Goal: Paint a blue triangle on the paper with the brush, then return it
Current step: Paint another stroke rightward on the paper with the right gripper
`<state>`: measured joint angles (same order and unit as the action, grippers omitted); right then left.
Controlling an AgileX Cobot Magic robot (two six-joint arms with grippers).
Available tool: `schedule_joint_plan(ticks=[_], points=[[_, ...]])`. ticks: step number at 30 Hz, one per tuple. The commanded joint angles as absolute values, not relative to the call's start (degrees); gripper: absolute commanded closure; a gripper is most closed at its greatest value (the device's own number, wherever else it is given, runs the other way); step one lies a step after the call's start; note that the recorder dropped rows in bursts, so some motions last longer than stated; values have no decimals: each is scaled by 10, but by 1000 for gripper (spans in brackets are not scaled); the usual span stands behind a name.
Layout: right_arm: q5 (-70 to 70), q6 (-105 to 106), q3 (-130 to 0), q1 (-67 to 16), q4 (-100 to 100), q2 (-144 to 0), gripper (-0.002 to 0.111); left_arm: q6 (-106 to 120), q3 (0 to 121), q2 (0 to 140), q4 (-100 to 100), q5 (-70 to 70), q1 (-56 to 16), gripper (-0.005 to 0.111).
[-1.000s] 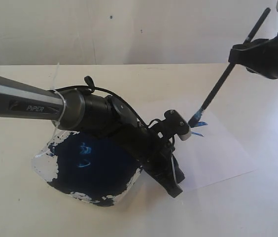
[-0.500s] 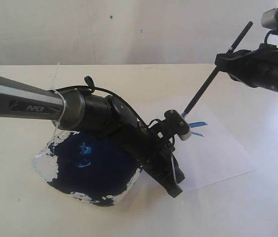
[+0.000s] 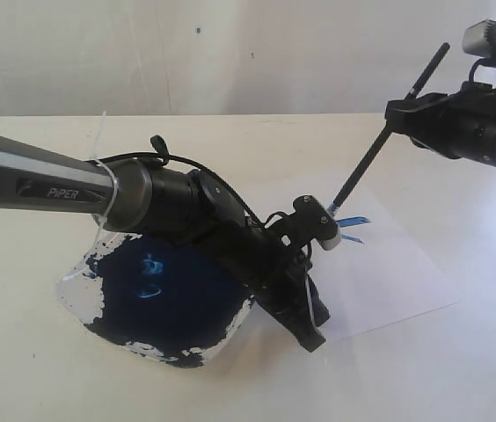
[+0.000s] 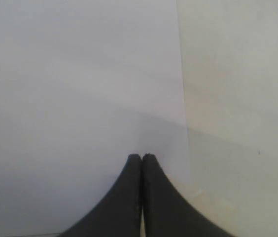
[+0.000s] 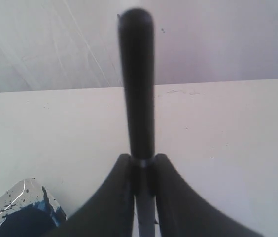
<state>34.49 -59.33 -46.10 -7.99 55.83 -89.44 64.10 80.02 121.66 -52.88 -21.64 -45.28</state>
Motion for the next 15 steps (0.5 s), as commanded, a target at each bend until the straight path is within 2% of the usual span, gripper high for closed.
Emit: schedule_joint_plan(ticks=[1, 15], points=[[338, -587, -459, -80, 562, -893, 108, 643, 800, 1217, -535, -226, -453, 107], [259, -603, -459, -80, 589, -861, 108, 643, 800, 1217, -535, -226, -453, 107]])
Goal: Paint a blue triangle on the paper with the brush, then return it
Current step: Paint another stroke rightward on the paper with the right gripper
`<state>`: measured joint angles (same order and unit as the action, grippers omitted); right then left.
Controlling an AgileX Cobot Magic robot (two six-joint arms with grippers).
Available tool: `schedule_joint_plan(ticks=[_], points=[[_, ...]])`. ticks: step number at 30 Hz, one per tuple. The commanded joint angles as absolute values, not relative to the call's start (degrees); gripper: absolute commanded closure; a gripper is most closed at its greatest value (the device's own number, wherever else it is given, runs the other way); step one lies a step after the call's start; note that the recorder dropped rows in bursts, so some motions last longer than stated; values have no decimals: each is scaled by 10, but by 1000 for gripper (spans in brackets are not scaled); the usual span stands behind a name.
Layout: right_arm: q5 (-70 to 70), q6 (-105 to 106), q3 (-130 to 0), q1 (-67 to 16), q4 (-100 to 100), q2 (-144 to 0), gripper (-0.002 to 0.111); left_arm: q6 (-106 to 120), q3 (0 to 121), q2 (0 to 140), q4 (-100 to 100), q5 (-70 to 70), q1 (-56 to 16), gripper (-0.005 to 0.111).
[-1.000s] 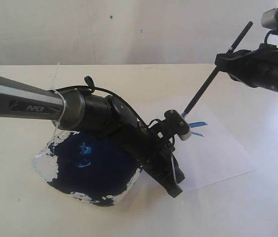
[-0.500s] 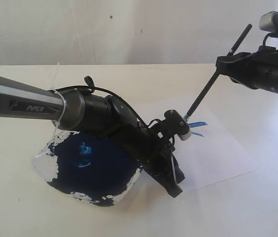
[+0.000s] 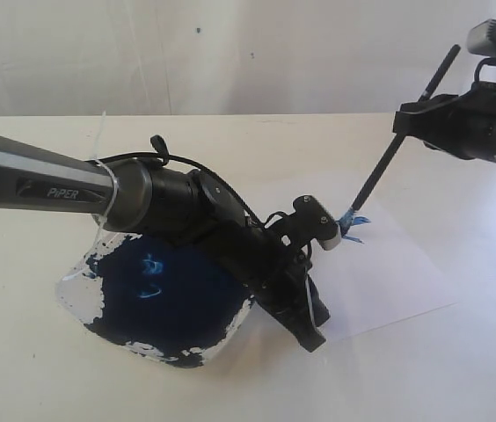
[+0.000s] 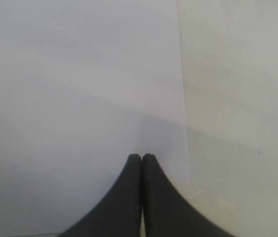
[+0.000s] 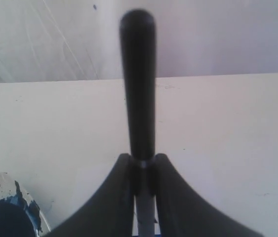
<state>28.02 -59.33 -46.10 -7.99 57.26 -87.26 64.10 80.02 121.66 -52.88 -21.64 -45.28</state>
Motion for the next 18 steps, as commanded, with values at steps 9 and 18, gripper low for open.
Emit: schedule_joint_plan(ticks=[9, 18], points=[[191, -606, -455, -80, 591, -834, 108, 643, 800, 1217, -535, -226, -453, 107], [137, -606, -445, -80, 591, -821, 108, 643, 800, 1217, -535, -226, -453, 107]])
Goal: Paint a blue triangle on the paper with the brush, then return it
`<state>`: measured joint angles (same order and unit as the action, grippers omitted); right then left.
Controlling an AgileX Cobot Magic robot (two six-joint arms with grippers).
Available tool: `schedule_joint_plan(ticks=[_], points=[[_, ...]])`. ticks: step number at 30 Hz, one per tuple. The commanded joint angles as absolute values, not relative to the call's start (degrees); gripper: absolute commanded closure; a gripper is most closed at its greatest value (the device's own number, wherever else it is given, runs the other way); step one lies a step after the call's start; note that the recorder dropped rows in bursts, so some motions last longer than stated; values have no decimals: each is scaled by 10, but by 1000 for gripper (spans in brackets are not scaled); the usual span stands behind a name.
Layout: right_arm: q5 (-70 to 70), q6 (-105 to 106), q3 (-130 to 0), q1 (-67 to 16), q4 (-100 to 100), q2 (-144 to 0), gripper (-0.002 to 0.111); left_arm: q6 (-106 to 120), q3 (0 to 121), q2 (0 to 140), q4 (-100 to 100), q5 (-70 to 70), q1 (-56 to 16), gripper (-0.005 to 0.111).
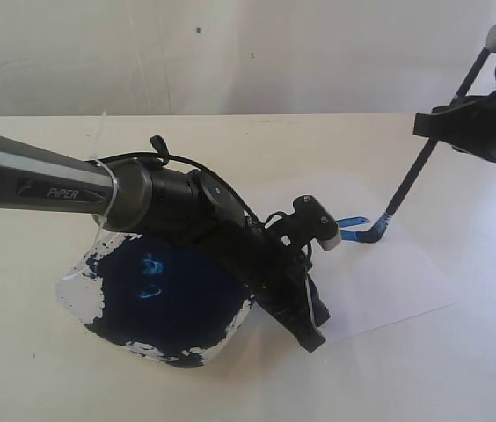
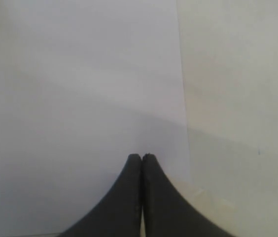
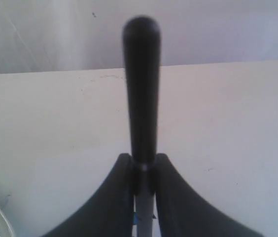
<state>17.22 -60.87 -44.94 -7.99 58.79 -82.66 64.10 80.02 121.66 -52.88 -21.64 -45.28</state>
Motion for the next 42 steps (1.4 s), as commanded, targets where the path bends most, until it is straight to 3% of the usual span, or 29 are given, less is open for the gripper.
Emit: schedule_joint_plan(ticks=[1, 15, 29, 42], points=[[134, -606, -445, -80, 591, -819, 108, 643, 800, 1217, -535, -226, -453, 107], [95, -606, -445, -80, 591, -790, 108, 643, 800, 1217, -535, -226, -453, 107], [181, -602, -456, -80, 589, -769, 108, 643, 800, 1217, -535, -226, -453, 107], [229, -565, -482, -80, 586, -836, 108, 643, 800, 1217, -535, -226, -453, 107]])
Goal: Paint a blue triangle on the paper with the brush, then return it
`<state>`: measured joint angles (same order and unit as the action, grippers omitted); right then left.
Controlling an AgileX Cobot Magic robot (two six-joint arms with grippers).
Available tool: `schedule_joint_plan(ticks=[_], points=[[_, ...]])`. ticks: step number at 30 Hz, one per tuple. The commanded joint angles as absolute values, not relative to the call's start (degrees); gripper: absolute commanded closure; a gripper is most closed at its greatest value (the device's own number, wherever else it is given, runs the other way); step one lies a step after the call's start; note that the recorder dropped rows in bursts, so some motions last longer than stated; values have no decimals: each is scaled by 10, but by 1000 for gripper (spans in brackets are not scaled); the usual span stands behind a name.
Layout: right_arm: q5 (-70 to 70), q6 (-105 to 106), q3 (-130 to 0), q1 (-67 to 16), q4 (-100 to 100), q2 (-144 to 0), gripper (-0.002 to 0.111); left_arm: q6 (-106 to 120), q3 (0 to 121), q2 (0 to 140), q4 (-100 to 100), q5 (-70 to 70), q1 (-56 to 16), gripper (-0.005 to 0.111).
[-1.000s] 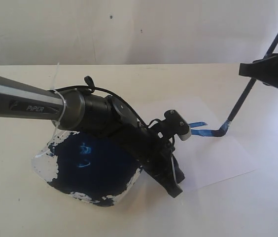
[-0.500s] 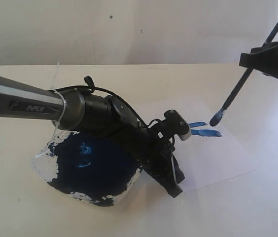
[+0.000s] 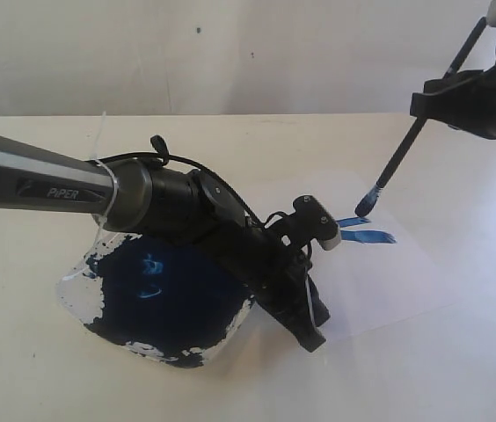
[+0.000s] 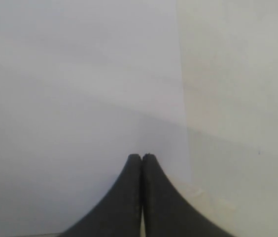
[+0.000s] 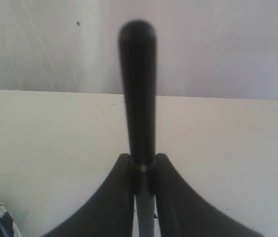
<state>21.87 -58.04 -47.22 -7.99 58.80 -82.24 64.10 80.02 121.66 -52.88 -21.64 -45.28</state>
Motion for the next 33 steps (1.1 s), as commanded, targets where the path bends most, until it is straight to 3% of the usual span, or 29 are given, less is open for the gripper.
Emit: schedule_joint_plan(ticks=[1, 33], points=[[228, -565, -482, -80, 586, -839, 108, 643, 800, 1217, -535, -227, -453, 107], [199, -541, -485, -80, 585, -847, 108, 643, 800, 1217, -535, -226, -453, 107]])
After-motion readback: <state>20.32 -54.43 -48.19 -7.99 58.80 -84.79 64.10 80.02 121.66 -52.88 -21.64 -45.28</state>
